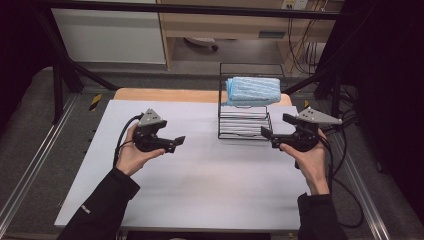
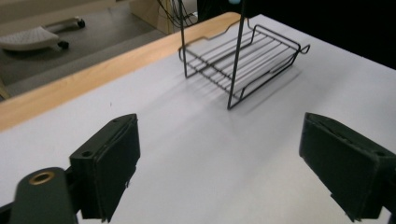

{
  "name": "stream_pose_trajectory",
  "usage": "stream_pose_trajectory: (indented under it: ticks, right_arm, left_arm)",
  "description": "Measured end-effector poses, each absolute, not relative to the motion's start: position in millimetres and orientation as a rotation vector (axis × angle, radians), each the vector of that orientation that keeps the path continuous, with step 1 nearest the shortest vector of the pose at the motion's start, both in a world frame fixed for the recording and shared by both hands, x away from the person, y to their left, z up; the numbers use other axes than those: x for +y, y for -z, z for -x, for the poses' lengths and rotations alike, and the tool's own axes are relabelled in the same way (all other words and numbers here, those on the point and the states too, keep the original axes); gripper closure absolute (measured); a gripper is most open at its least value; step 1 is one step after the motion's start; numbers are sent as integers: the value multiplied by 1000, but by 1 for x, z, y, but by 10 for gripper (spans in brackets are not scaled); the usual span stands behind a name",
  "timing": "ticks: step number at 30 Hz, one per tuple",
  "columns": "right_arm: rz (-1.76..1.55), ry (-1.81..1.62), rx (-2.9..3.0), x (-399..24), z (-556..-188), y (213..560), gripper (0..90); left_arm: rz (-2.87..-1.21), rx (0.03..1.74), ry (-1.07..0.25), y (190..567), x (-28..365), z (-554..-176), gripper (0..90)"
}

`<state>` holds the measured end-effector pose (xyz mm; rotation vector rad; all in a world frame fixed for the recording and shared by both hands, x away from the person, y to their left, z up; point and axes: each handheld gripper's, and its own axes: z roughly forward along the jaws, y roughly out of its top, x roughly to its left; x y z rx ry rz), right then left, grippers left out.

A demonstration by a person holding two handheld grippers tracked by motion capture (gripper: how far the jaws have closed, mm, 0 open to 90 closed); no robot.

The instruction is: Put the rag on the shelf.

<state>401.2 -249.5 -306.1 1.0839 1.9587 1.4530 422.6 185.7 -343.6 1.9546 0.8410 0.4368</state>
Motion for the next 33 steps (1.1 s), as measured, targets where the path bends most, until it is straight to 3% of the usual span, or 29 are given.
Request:
stream_pose_trajectory:
  ticks: [21,33]
  right_arm:
    - [-1239,-1410,2101,-274,-367,415,6]
    - [-1221,-1378,2194,-284,-354,439,7]
  left_arm:
    - [-1986,963,-434,417,274,-379,102]
    - [-1987,1002,-402,441,289,-366,95]
